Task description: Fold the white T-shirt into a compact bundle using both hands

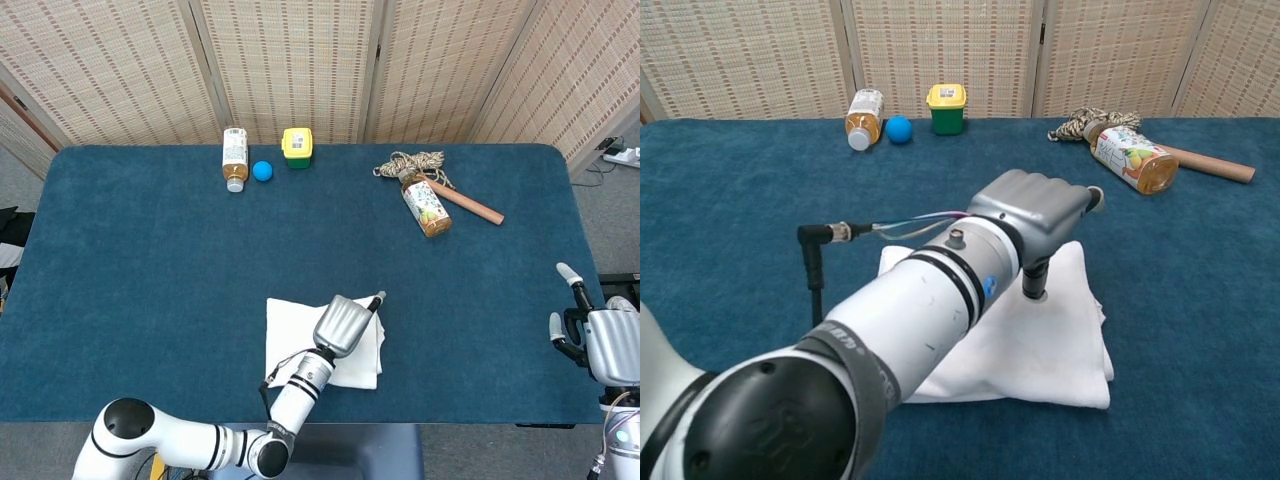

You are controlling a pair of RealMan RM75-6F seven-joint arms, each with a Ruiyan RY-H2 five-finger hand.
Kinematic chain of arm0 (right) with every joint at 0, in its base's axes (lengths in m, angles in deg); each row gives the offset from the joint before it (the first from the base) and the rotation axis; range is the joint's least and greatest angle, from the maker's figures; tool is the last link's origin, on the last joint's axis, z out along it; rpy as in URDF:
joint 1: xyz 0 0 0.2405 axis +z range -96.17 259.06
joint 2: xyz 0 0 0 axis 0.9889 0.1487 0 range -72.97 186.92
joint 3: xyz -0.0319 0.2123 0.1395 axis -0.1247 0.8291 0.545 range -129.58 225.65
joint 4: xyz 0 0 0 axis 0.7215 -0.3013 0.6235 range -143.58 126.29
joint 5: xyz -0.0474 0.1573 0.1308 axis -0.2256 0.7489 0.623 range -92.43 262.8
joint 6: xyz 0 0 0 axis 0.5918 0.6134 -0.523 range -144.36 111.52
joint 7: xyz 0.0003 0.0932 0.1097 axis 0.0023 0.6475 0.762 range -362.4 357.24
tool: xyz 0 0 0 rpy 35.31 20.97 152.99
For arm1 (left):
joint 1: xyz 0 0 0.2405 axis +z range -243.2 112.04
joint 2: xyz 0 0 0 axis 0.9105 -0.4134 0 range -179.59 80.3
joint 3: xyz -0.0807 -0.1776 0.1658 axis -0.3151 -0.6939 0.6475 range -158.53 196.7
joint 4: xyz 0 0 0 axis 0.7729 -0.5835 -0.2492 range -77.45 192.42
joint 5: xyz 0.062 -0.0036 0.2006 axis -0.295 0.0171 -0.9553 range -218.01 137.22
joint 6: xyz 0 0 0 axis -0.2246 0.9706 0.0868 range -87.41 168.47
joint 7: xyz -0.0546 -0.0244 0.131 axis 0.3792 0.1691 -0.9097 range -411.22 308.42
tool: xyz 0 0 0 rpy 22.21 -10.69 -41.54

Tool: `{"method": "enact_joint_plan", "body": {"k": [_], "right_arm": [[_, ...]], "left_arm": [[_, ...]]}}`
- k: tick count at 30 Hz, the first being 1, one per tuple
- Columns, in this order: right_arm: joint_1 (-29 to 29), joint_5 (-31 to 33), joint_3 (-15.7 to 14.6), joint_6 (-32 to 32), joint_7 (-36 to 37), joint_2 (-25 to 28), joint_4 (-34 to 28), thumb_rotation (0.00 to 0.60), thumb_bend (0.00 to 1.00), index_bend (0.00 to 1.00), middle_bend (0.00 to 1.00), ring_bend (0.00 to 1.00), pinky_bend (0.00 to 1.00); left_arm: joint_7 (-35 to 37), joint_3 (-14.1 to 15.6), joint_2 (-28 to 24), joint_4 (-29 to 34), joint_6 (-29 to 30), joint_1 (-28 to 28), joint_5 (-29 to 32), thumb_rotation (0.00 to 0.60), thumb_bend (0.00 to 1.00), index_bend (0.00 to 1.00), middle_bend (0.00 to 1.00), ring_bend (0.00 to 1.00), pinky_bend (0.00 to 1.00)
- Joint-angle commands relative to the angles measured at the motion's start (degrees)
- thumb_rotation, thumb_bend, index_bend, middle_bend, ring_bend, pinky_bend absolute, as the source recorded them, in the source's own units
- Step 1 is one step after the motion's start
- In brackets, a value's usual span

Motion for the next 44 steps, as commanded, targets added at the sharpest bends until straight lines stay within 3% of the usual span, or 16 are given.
{"method": "enact_joint_plan", "body": {"k": [1,6,10,21,25,28,34,44], "right_arm": [[0.0,0.0,0.1,0.0,0.1,0.3,0.0,0.6,0.54,0.09,0.9,0.97,0.99],[0.1,0.3,0.1,1.0,-0.5,1.8,-0.5,0.6,0.54,0.09,0.86,0.93,0.97],[0.4,0.5,-0.5,2.8,-0.8,3.4,-1.3,0.6,0.54,0.13,0.8,0.85,0.92],[2.1,-2.1,-2.9,7.7,1.9,5.6,0.3,0.6,0.54,0.16,0.48,0.5,0.58],[2.6,-2.7,-3.8,9.3,2.0,5.4,2.1,0.6,0.54,0.16,0.38,0.37,0.48],[2.8,-3.0,-4.1,9.5,1.7,4.8,3.3,0.6,0.54,0.14,0.28,0.25,0.37],[2.6,-5.3,-6.0,9.8,4.6,4.7,5.2,0.6,0.56,0.08,0.17,0.11,0.2],[1.6,-4.3,-6.9,9.7,3.7,3.7,5.0,0.6,0.57,0.07,0.16,0.1,0.18]], "left_arm": [[1.9,-0.2,-3.0,4.0,1.0,2.1,-0.3,0.6,0.24,0.13,0.98,0.88,1.0],[4.4,0.7,-10.1,12.0,3.9,6.3,-2.1,0.6,0.24,0.11,0.89,0.79,0.95],[8.8,3.7,-17.3,16.1,7.6,11.6,-7.0,0.6,0.24,0.11,0.82,0.7,0.89],[26.9,11.1,-34.4,17.5,14.0,26.4,-16.8,0.6,0.24,0.17,0.65,0.56,0.76],[33.4,14.1,-39.2,16.4,15.3,31.3,-19.7,0.6,0.24,0.18,0.53,0.45,0.65],[37.2,15.6,-41.2,15.5,17.2,34.5,-21.7,0.6,0.24,0.18,0.48,0.4,0.59],[43.0,18.8,-43.6,13.2,24.5,41.8,-28.4,0.6,0.24,0.18,0.42,0.36,0.53],[41.1,23.3,-46.3,12.3,29.9,50.6,-32.6,0.6,0.24,0.18,0.41,0.36,0.49]]}}
